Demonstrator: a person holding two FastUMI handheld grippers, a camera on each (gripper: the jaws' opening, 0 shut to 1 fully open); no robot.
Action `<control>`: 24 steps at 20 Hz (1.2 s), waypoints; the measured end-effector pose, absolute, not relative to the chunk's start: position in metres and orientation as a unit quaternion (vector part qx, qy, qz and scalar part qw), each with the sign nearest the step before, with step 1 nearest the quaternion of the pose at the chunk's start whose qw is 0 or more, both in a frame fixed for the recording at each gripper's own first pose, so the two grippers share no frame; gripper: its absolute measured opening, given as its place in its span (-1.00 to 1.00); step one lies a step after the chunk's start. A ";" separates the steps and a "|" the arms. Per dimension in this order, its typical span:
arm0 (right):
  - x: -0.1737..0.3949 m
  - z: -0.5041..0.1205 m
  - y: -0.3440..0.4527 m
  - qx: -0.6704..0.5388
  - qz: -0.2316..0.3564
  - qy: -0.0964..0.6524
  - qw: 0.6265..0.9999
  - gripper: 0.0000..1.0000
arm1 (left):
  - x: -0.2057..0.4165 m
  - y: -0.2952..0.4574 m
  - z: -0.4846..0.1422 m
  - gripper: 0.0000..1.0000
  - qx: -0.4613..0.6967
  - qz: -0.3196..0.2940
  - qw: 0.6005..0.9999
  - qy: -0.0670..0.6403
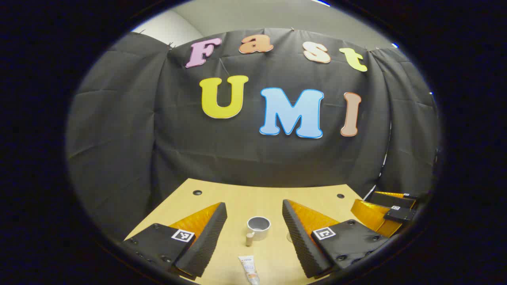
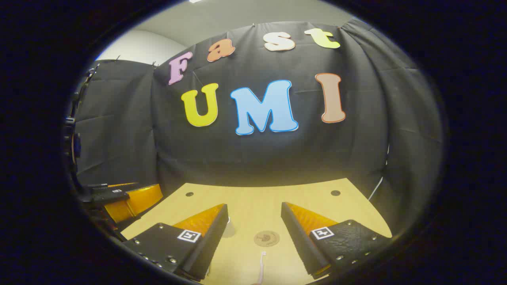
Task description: Put the toothbrush and toothpaste on the desktop into the cup, then pick up the cup and place it on the coaster on the desktop.
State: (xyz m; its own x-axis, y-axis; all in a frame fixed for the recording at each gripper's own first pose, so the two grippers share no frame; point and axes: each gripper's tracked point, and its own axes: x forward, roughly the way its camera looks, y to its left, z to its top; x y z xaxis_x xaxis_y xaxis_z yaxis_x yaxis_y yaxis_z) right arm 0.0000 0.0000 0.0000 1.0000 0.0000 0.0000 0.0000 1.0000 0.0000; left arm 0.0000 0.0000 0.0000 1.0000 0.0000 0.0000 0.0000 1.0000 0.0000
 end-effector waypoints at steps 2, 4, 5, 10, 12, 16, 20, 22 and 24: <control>0.001 -0.004 0.000 -0.004 0.000 0.005 1.000 0.72 | 0.000 0.006 -0.004 0.86 -0.001 0.005 1.000 0.004; 0.002 -0.008 0.002 -0.005 0.002 0.009 1.000 0.75 | 0.002 0.009 -0.009 0.86 -0.002 0.008 1.000 0.009; 0.003 -0.010 0.003 -0.005 0.004 0.013 1.000 0.75 | 0.004 0.010 -0.012 0.86 -0.002 0.009 1.000 0.011; 0.009 -0.028 0.003 -0.006 0.005 0.041 0.999 0.75 | 0.011 0.014 -0.033 0.86 -0.003 0.008 0.999 0.040; 0.012 -0.038 0.003 -0.003 0.004 0.060 0.998 0.74 | 0.014 0.017 -0.045 0.86 -0.003 0.009 0.998 0.056; 0.023 -0.073 0.002 0.002 0.005 0.111 0.994 0.75 | 0.024 0.025 -0.081 0.86 -0.006 0.011 0.995 0.104; 0.031 -0.114 0.002 0.005 0.008 0.162 0.987 0.75 | 0.031 0.034 -0.128 0.88 -0.008 0.016 0.985 0.171; 0.035 -0.138 0.002 0.009 0.010 0.195 0.981 0.75 | 0.034 0.038 -0.155 0.90 -0.007 0.018 0.979 0.203; 0.037 -0.161 0.004 0.014 0.015 0.224 0.974 0.75 | 0.038 0.041 -0.179 0.89 -0.005 0.020 0.973 0.230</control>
